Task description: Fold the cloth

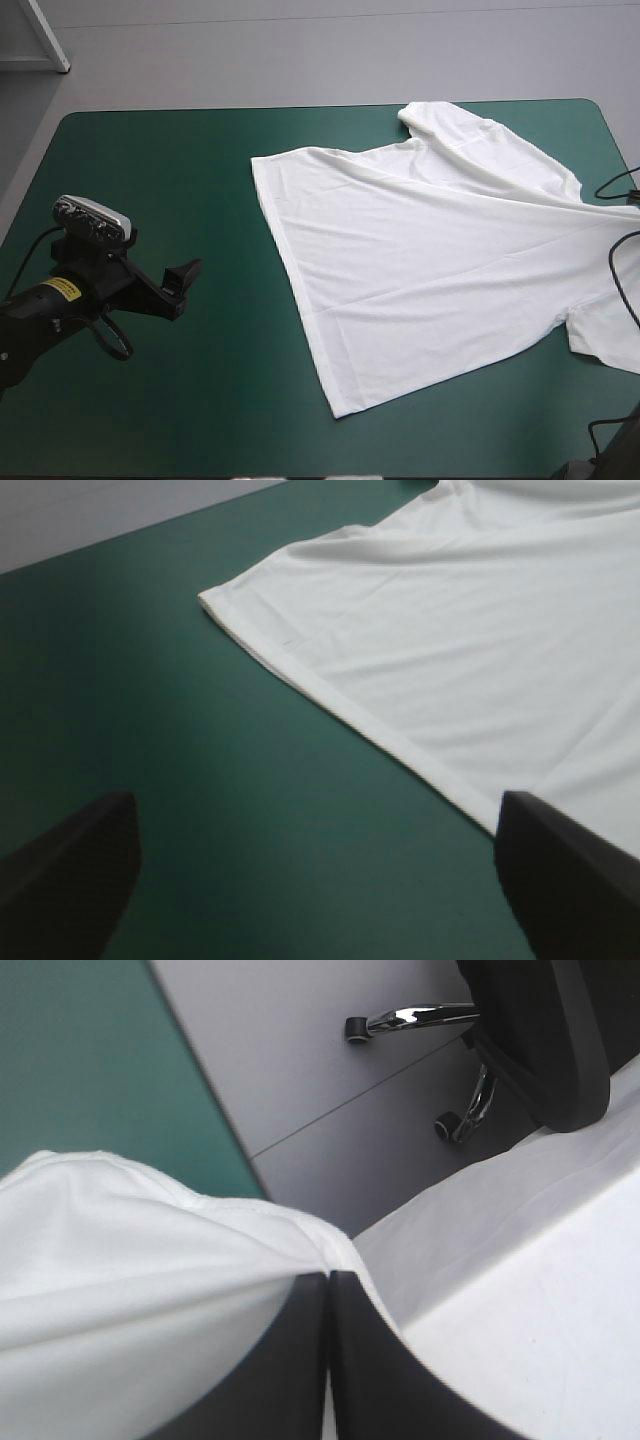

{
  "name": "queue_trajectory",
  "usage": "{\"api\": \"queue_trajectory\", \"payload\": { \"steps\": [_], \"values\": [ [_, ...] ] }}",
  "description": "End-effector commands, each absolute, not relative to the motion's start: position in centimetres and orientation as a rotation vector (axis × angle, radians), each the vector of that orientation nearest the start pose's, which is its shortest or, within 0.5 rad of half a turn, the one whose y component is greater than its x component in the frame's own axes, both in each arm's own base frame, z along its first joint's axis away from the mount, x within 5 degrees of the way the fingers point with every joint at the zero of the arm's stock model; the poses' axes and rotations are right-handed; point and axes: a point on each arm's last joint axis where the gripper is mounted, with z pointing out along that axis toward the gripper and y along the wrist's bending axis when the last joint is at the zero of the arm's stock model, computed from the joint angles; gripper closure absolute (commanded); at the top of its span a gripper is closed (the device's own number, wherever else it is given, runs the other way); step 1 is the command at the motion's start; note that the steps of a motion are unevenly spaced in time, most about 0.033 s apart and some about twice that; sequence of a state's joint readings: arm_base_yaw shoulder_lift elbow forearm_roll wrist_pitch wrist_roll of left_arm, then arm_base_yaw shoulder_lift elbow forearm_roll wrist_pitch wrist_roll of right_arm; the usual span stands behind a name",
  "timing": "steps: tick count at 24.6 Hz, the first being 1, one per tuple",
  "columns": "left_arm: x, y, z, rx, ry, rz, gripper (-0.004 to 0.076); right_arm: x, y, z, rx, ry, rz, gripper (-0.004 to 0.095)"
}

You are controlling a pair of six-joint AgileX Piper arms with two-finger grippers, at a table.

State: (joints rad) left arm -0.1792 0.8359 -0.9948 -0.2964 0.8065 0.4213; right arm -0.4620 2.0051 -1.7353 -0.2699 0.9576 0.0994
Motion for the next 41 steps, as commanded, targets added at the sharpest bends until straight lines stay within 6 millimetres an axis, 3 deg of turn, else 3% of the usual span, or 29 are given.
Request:
{"api": "queue_trajectory", "payload": {
  "steps": [1, 6, 8, 9, 12, 14, 19, 20, 25, 27, 30, 37, 41],
  "values": [
    [14.7, -4.7, 41.0, 0.494, 1.957, -0.221, 0.0024, 38.9, -23.9, 28.8, 0.632, 2.529, -0.455, 0.0925],
    [14.7, -4.7, 41.0, 0.489, 1.952, -0.223, 0.0024, 41.0, -23.3, 26.8, 0.557, 2.568, -0.273, 0.0924],
    [14.7, -4.7, 41.0, 0.489, 1.952, -0.223, 0.0024, 41.9, -22.1, 26.4, 0.515, 2.566, -0.22, 0.0806],
    [14.7, -4.7, 41.0, 0.489, 1.952, -0.223, 0.0024, 42.3, -21.8, 26.7, 0.476, 2.545, -0.255, 0.0563],
    [14.7, -4.7, 41.0, 0.489, 1.952, -0.223, 0.0024, 42.5, -21.6, 27.6, 0.487, 2.509, -0.267, 0.0145],
    [14.7, -4.7, 41.0, 0.489, 1.952, -0.223, 0.0024, 42.3, -21.6, 28.6, 0.515, 2.493, -0.277, -0.0038],
    [14.7, -4.7, 41.0, 0.49, 1.955, -0.226, 0.0024, 40.4, -20.7, 35.0, 0.511, 2.415, -0.3, 0.0074],
    [14.8, -4.7, 41.1, 0.487, 1.949, -0.225, 0.0024, 39.5, -19.7, 36.8, 0.512, 2.401, -0.236, 0.01],
    [14.8, -4.7, 41.1, 0.465, 1.954, -0.239, 0.0024, 36.6, -13.6, 41.1, 0.372, 2.422, 0.005, 0.0202],
    [14.8, -4.7, 41.1, 0.437, 1.962, -0.257, 0.0024, 35.1, -11.0, 42.0, 0.309, 2.423, 0.028, 0.0241],
    [15.2, -4.8, 41.0, 0.427, 1.964, -0.26, 0.0024, 30.7, -3.5, 42.6, 0.081, 2.459, 0.091, 0.0264],
    [16.2, -5.0, 40.6, 0.422, 1.995, -0.272, 0.0024, 22.0, 3.8, 43.6, -0.161, 2.411, 0.239, 0.0264],
    [17.9, -5.3, 41.1, 0.423, 2.01, -0.273, 0.0024, 17.0, 5.8, 43.2, -0.27, 2.374, 0.337, 0.0264]
  ]
}}
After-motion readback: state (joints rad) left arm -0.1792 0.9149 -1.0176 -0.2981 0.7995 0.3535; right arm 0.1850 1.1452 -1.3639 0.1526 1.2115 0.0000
